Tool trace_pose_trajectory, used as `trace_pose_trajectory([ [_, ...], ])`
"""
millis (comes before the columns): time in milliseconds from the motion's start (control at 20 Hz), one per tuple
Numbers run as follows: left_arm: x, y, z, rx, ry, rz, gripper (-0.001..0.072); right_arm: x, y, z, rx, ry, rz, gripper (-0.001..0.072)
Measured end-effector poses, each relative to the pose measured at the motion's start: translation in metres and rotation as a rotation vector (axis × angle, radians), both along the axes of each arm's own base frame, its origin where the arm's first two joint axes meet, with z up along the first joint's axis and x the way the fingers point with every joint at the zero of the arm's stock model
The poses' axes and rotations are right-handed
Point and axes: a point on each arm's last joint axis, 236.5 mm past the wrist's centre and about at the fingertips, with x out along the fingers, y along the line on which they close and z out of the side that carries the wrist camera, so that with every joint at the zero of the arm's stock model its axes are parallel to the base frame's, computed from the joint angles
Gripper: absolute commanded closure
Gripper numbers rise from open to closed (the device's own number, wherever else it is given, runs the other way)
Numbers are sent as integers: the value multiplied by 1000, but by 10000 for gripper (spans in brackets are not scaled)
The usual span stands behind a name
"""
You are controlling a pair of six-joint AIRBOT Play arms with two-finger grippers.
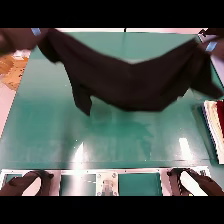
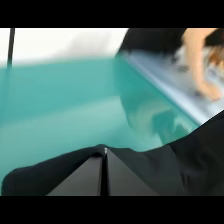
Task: Fold the shirts.
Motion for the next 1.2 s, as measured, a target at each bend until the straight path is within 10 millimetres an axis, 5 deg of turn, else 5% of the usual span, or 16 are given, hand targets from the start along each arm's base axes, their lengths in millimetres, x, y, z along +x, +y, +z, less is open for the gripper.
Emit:
trace_pose_trajectory([
  [450,3,-7,-226,31,479,15,686,-26,13,-261,134,500,-104,692],
  [550,1,-8,-256,42,534,23,686,-37,13,-295,127,556,-125,483],
  [750,0,-7,-281,59,575,36,687,-50,9,-324,100,606,-135,277],
  [1200,-2,2,-299,138,582,46,686,-49,-37,-332,161,640,-278,275],
])
